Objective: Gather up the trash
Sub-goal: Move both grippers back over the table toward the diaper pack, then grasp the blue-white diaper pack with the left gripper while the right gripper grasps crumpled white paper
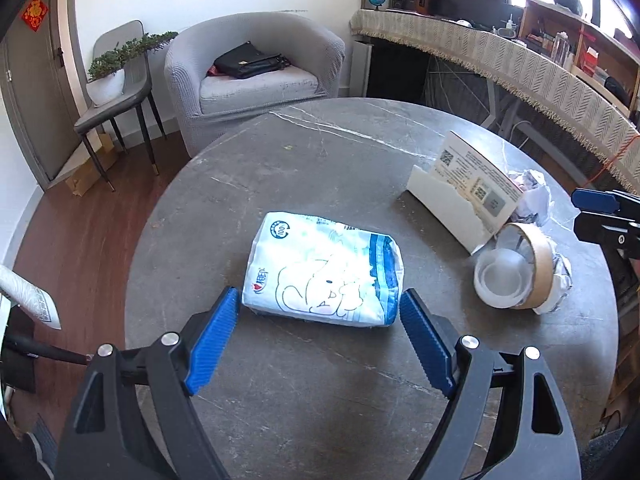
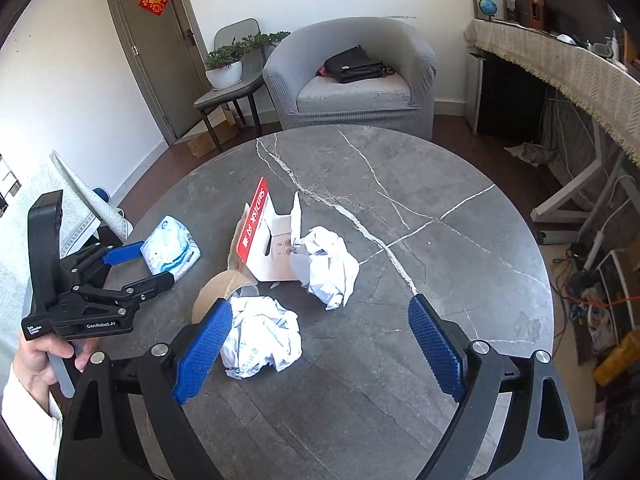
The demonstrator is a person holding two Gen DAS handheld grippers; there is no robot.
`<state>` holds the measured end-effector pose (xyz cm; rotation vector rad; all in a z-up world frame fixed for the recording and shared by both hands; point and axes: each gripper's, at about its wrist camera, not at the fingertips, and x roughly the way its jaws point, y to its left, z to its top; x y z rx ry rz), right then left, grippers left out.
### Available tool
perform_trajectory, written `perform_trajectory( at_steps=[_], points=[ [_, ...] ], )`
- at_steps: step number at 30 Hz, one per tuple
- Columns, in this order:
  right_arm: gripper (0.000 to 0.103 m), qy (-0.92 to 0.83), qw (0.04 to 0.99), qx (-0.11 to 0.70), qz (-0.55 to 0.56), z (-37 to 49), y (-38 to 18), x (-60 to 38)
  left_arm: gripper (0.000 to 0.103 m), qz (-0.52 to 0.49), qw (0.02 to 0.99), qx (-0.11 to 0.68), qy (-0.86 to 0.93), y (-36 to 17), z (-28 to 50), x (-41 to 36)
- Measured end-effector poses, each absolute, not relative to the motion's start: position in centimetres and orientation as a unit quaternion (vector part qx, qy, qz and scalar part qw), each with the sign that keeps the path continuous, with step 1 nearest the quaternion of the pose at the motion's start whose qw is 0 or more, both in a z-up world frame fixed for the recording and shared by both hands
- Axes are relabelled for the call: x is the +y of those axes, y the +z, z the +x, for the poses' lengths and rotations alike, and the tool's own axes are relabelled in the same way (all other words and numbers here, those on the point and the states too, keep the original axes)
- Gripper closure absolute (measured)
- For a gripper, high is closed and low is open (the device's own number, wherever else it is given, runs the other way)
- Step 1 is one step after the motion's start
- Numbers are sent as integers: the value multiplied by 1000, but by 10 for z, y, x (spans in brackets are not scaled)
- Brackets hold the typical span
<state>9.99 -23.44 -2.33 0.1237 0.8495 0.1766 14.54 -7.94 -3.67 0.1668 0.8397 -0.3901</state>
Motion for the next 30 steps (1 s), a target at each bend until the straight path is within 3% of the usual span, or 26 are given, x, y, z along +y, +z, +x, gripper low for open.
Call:
perform_trajectory(
  at_steps=[25,27,30],
  points=[
    [12,93,892,427,117,122,-42,-251,12,92,886,411,-194,-42,170,-71],
    [13,93,892,429,112,124,-42,-249,14,94,885,410,-197,-43,170,-73],
    [13,93,892,432,92,126,-42,-242,24,88,887,406,-200,-42,170,-73]
  ],
)
